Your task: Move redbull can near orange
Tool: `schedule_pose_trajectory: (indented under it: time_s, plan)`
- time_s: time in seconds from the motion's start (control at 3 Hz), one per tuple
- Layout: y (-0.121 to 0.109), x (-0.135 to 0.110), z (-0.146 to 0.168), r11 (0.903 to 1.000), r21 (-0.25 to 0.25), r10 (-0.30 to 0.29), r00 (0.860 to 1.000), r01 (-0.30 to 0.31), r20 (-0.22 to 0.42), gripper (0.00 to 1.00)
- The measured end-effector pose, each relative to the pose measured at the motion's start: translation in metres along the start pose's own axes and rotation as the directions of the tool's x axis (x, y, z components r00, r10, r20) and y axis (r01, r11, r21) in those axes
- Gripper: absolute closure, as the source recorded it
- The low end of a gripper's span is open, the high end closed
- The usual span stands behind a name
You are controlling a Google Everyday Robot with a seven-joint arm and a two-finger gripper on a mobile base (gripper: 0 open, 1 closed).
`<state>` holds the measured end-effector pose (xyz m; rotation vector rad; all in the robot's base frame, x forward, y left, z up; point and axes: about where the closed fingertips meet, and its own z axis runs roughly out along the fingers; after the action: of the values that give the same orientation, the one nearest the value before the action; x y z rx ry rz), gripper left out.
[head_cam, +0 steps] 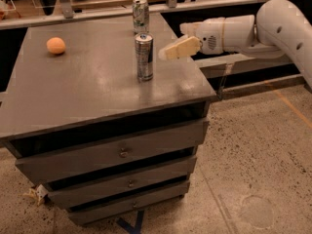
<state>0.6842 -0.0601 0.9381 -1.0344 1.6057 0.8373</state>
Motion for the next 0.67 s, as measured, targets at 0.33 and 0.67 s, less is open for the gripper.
schedule_pose_trajectory:
  time_s: [0.33, 0.67]
  plan:
    - [0.004, -0.007, 0.026, 0.9979, -0.062, -0.014, 0.999, 0.017, 0.046, 0.0]
    - [0.01, -0.011, 0.044, 0.9948, -0.092, -0.035, 0.996, 0.043, 0.081, 0.0]
